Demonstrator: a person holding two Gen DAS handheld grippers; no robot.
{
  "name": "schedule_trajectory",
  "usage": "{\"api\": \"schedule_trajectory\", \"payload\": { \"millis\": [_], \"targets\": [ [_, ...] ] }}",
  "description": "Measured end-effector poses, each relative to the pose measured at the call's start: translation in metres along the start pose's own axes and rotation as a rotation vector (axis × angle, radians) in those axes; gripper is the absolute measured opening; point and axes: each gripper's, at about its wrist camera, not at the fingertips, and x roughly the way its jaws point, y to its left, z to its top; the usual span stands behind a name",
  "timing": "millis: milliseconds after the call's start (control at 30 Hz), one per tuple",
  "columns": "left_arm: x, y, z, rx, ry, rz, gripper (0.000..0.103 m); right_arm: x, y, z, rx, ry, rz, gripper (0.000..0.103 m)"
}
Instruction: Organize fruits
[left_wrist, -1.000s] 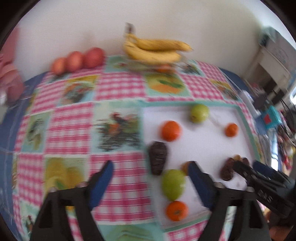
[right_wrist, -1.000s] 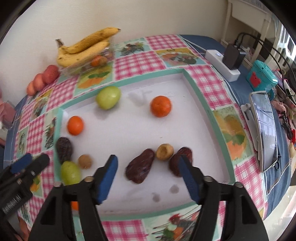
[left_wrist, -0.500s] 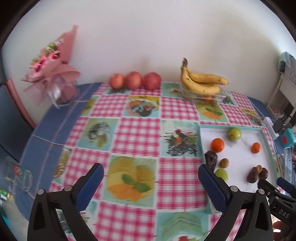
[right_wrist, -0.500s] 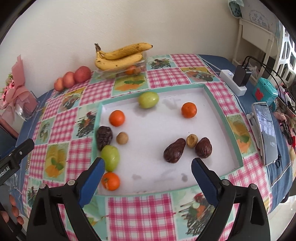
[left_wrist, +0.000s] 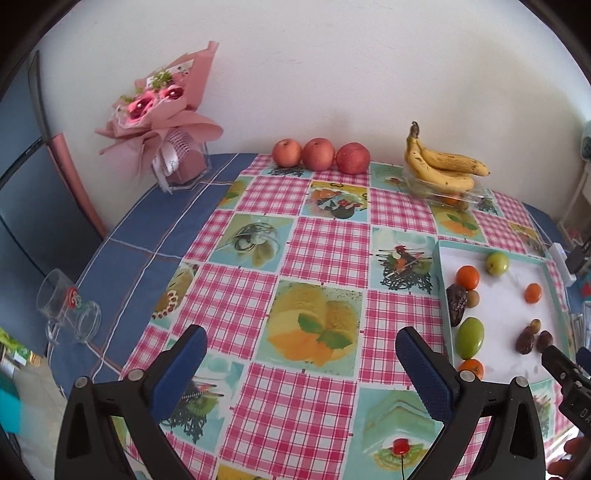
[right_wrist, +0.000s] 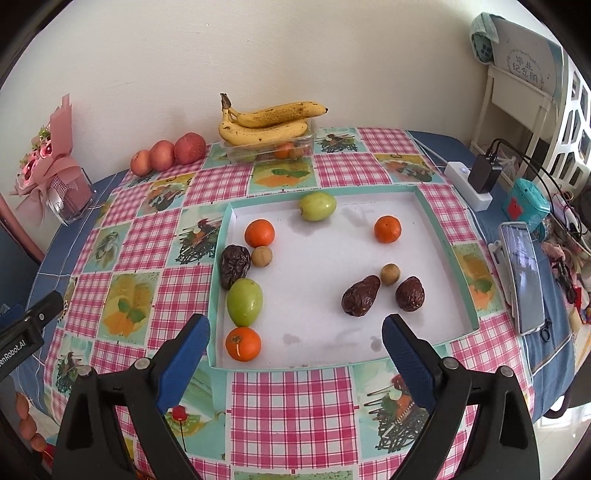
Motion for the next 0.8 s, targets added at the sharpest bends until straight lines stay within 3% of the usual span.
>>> {"api": "schedule_trajectory", "payload": {
  "millis": [800],
  "targets": [
    [0.002, -0.019, -0.008, 0.095, 0.052, 0.003, 0.103, -0.003, -0.001, 0.002, -0.021, -0.001, -0.018, 0.095]
  ]
}}
